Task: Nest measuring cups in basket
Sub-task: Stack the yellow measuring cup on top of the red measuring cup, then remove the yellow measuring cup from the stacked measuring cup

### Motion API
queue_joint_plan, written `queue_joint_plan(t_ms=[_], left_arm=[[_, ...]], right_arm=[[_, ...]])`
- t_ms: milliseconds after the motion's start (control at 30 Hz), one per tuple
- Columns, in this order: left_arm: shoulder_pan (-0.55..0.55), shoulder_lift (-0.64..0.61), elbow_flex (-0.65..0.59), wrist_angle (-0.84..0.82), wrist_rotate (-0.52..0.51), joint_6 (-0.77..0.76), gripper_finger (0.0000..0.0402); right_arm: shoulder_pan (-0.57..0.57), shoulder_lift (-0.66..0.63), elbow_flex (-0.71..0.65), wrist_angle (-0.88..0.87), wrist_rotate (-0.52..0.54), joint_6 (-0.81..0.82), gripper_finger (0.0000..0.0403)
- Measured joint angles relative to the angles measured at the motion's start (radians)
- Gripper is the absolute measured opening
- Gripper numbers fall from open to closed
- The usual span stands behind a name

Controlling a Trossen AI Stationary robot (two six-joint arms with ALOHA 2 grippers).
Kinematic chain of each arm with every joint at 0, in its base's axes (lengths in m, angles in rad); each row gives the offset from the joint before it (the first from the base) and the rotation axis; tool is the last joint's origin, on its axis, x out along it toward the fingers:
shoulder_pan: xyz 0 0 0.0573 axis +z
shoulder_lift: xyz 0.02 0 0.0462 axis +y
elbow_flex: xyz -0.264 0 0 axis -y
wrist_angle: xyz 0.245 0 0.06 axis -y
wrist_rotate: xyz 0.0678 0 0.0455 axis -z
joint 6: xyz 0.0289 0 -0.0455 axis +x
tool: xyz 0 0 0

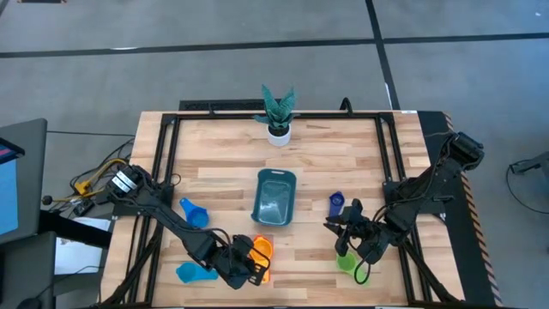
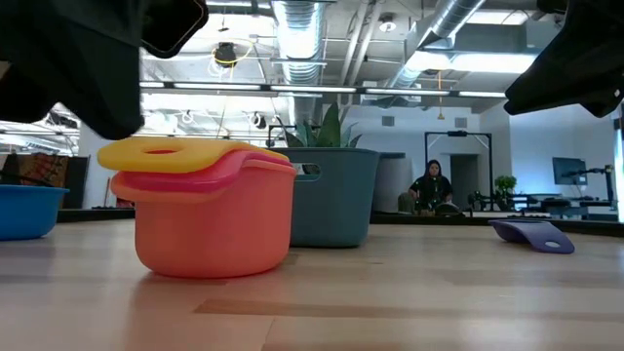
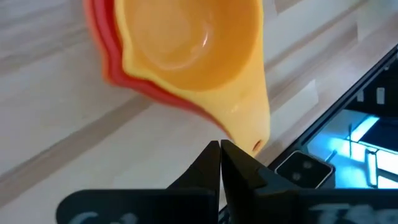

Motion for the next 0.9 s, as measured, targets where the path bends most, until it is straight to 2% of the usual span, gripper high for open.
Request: queue_joint_plan(t_ms=[133,267,500,567,700,900], left_arm=[[-0.009,-0.059,0.0,-0.094,-0.007,0.012,0.0],[-0.016,-0.161,0.0,-0.34,-0.058,0.007,0.0],[-0.016,-0.29,0.001,-0.775,-0.046,0.057,0.0],[-0.015,-0.303,0.001,-0.898,-0.021,0.165,0.0],[0.004,-0.302,0.0,-1.073,-0.036,0.452,0.0001],[0.108,-0.301,-0.008,-1.128,-0.098,0.773,0.0034]], right_arm=[[0.0,0.0,0.0,0.0,0.0,0.002,0.0119],[0.0,0.0,0.0,0.001,0.0,0.002,0.0119],[0.007,0.0,0.0,0.01,-0.018,0.001,0.0119],[0.011,0.0,0.0,0.009,-0.02,-0.003,0.0119],[0.006,0.0,0.0,0.01,-0.022,-0.009,0.0119],[0.006,0.0,0.0,0.011,-0.03,-0.009,0.0119]])
